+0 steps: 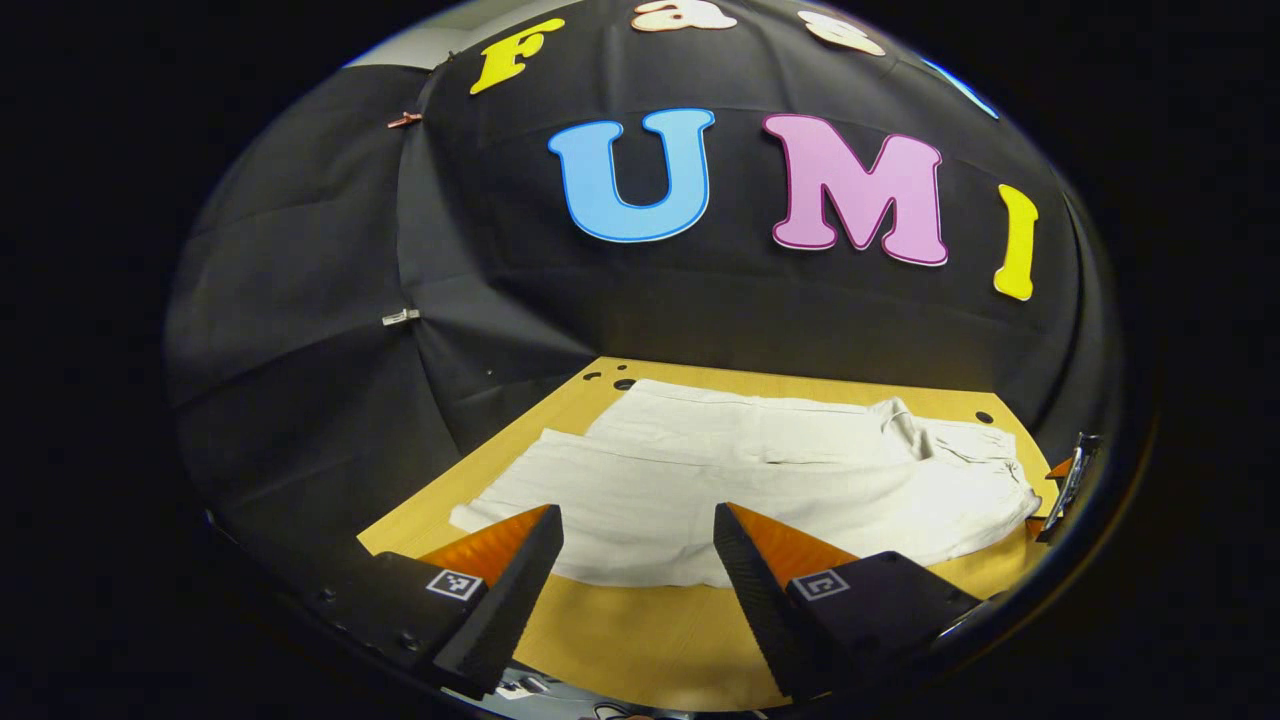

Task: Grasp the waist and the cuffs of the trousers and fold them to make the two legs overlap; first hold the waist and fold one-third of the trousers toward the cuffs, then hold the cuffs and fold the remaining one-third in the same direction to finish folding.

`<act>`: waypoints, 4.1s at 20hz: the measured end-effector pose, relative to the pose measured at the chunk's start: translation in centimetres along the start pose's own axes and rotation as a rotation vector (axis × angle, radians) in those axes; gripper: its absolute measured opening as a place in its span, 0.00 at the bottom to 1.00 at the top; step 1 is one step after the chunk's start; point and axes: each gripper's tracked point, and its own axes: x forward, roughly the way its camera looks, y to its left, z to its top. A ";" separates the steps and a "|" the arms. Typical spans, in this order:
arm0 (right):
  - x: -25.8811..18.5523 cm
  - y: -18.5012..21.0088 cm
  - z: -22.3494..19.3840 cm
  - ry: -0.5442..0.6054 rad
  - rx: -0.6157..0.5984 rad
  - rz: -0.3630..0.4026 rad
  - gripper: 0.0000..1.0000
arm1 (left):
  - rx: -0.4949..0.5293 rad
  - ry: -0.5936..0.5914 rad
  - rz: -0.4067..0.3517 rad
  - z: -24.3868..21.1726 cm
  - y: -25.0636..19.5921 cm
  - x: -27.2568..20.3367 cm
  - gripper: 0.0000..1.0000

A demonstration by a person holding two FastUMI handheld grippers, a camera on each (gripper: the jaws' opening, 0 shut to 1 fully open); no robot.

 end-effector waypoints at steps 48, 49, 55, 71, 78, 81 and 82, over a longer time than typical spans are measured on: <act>1.8 1.6 1.1 0.173 -0.144 0.363 0.05 | 1.582 0.518 -0.537 -13.9 23.4 21.4 0.63; 1.8 1.6 1.1 0.173 -0.148 0.362 0.05 | 1.591 0.538 -0.556 -13.9 23.4 21.9 0.60; 1.8 1.6 1.1 0.143 -0.165 0.353 0.05 | 1.610 0.575 -0.564 -14.7 24.2 21.6 0.26; 1.2 -4.4 1.8 0.133 0.046 0.115 0.05 | 1.416 0.324 -0.462 -7.5 19.3 21.6 0.06; 1.4 -11.2 4.5 0.079 0.290 -0.033 0.05 | 1.337 0.167 -0.455 1.5 14.1 25.4 0.05; 3.2 -14.5 5.6 0.061 0.431 -0.095 0.05 | 1.308 0.145 -0.433 4.4 12.9 28.0 0.05; 3.9 -15.7 5.9 0.058 0.476 -0.111 0.05 | 1.267 0.113 -0.440 5.7 11.6 28.6 0.05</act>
